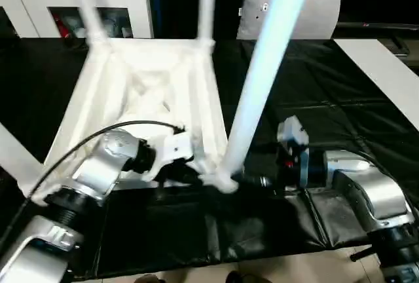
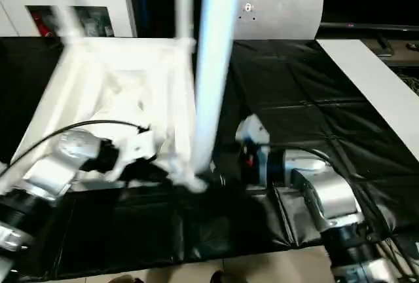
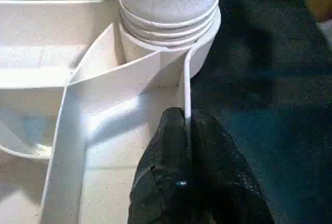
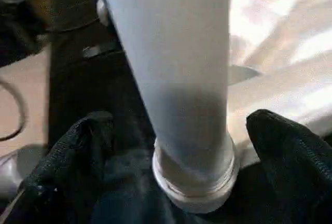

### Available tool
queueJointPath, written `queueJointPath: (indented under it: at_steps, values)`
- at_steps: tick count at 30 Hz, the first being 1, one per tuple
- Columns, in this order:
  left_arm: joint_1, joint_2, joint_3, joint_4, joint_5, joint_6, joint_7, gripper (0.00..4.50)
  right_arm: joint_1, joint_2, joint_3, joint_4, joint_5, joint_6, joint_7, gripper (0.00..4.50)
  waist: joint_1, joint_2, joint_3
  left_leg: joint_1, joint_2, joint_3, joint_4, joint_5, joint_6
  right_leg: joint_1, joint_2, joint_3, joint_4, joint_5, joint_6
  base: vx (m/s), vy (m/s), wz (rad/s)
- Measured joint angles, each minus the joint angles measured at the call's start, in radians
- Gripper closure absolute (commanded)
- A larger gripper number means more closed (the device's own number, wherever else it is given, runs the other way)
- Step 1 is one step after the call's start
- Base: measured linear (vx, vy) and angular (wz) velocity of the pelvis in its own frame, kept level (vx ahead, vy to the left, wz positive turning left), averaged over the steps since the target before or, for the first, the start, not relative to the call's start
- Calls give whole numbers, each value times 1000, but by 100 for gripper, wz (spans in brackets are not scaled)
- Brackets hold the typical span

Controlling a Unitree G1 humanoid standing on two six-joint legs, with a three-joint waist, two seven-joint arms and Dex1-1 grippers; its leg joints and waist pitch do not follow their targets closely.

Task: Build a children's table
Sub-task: Rotate leg to tighten

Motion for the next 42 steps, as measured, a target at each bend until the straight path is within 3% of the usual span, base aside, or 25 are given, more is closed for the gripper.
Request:
queueJointPath:
  at_steps: [6, 12, 26, 29, 32, 35, 40, 42]
  values:
    - [-24, 11, -37, 12, -2, -45, -54, 450, -55, -4, 25, 48, 31, 6, 96, 73, 13, -3, -1, 0, 0, 1, 1, 0, 0, 0, -1, 0, 1, 3, -5, 0, 0, 0]
    - [-28, 9, -48, 19, -1, -67, -77, 450, -63, -4, 63, 92, 28, -1, 141, 123, 13, -5, -2, 0, 0, 1, 2, 0, 0, 0, -1, 0, 2, 3, -5, 0, 0, 0]
    - [-35, 7, -51, 37, -2, -85, -79, 450, -71, -7, 66, 115, 20, -30, 168, 228, 13, -6, -2, 0, 0, 1, 4, 0, 0, 0, -1, 0, 4, 3, -4, 0, 0, 0]
    - [-35, 4, -49, 36, -4, -72, -75, 450, -70, -4, 63, 103, 22, -3, 156, 235, 12, -6, -2, 1, 0, 1, 4, 0, 0, 1, -1, 0, 5, 2, -4, 0, 0, 0]
    - [-32, -15, -36, 24, -7, 14, -43, 450, -28, 18, 32, 38, 30, 59, 77, 238, 12, -6, -2, 3, 0, 1, 5, 1, -1, 2, -1, 2, 6, -1, 2, 0, 0, 0]
    - [-30, -43, -5, 19, 10, 103, 40, 450, 4, 74, -16, 16, 16, 88, -63, 238, 1, -6, -2, 5, 0, 2, 5, 2, -3, 5, -1, 3, 6, -1, 3, 0, 0, 0]
    - [-30, -181, 70, 19, 54, 287, 308, 450, 17, 261, -130, -4, -82, 134, -475, 241, -60, -6, -2, 4, 0, -2, 6, 4, -5, 5, -2, -7, -6, -2, 3, -11, 1, -2]
    - [-30, -229, 85, 19, 60, 331, 383, 450, 14, 314, -146, -9, -117, 135, -600, 243, -77, -5, -2, 3, 0, -4, 7, 3, -4, 5, -3, -13, -12, -2, 3, 0, 0, 0]
